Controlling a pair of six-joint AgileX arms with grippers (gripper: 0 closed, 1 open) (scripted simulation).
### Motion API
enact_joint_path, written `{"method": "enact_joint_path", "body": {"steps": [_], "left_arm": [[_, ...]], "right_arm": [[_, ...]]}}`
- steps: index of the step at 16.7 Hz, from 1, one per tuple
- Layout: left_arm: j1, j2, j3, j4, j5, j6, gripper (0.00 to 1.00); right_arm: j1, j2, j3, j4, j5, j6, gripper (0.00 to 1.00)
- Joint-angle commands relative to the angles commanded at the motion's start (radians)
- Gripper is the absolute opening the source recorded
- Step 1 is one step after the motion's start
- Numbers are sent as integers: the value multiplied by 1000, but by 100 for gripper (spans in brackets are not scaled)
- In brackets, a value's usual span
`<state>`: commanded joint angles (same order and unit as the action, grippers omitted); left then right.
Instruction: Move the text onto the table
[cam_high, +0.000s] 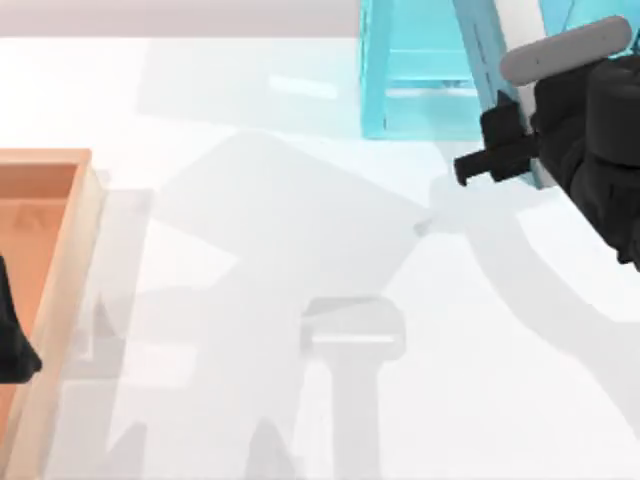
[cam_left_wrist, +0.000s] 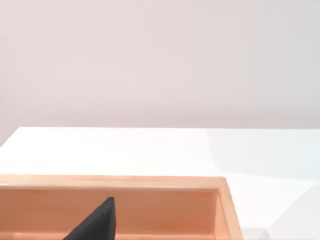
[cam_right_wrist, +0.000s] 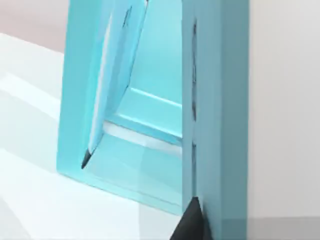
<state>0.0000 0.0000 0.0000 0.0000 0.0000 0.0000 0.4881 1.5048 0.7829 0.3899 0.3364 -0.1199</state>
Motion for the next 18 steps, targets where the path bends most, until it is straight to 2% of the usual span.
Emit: {"method": "enact_joint_path", "body": {"steps": [6,10,13,18], "left_arm": [[0,0,0,0,0,0,100],[0,0,0,0,0,0,100],[0,0,0,0,0,0,100],[0,0,0,0,0,0,100]], "right_arm": [[589,199,-11,10,450,-489,0],[847,254,-22,17,676,-730,0],[932,264,-27,21,761,-815,0],[936,264,-31,22,763,-814,0]]}}
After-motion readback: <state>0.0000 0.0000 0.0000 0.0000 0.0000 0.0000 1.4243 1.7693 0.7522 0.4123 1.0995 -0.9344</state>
